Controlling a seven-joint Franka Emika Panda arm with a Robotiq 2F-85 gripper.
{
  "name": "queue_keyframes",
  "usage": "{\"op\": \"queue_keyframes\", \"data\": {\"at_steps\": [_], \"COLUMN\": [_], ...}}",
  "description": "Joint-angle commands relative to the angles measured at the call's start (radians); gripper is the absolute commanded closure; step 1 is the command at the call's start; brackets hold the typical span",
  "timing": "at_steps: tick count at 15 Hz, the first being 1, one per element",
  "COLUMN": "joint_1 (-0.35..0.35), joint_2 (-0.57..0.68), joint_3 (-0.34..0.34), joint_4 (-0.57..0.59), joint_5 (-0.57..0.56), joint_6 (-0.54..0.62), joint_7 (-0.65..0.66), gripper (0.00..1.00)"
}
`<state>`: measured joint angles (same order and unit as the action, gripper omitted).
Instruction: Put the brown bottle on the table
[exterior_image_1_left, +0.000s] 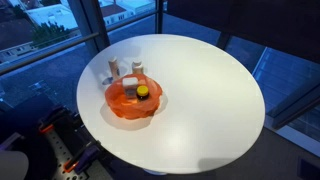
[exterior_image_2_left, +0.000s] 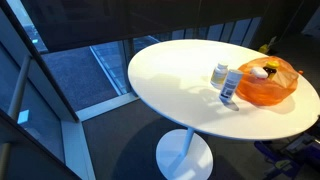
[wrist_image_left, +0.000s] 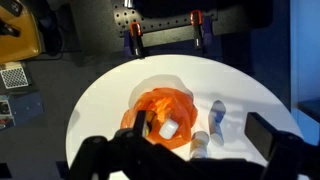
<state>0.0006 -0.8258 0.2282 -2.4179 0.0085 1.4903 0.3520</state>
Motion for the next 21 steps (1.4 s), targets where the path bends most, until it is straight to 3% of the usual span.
{"op": "queue_keyframes", "data": {"at_steps": [1, 7, 13, 21], "joint_1": [0.006, -0.004, -0.012, -0.017], "joint_2": [0.002, 0.049, 0.216, 0.388], "joint_3": [-0.004, 0.011, 0.052, -0.030], "joint_4": [0.002, 0.052, 0.186, 0.288], "joint_5": [-0.003, -0.003, -0.017, -0.011], "joint_6": [-0.002, 0.011, 0.049, 0.055], "joint_7": [0.003, 0.024, 0.077, 0.077], "gripper": [0.00, 0.00, 0.00, 0.00]}}
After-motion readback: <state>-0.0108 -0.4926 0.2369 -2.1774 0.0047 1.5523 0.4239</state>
